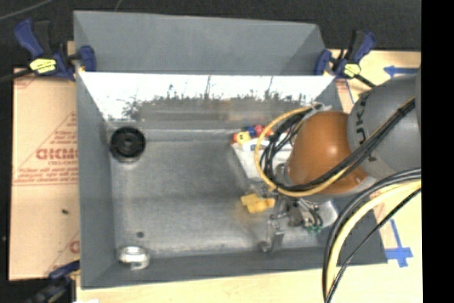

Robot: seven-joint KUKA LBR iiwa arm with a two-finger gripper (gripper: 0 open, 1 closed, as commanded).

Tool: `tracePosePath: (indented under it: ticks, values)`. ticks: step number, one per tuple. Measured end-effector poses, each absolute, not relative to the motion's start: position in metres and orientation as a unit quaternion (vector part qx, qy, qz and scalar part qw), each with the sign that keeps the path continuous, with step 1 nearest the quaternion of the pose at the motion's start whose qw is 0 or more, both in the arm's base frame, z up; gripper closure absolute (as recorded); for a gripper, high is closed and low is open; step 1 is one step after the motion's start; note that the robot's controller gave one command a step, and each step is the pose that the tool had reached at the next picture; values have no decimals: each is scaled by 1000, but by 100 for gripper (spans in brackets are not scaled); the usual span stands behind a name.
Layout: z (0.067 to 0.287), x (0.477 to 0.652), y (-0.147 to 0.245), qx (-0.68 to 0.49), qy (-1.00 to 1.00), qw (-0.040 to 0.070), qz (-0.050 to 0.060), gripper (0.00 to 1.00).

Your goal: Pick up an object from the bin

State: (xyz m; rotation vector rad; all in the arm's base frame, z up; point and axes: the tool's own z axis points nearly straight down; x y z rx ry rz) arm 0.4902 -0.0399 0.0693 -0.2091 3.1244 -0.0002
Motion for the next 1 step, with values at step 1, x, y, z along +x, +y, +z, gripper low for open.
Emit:
tracePosePath:
  ticks: [1]
  values:
    - [71,490,-42,-67,998,4,-1,0]
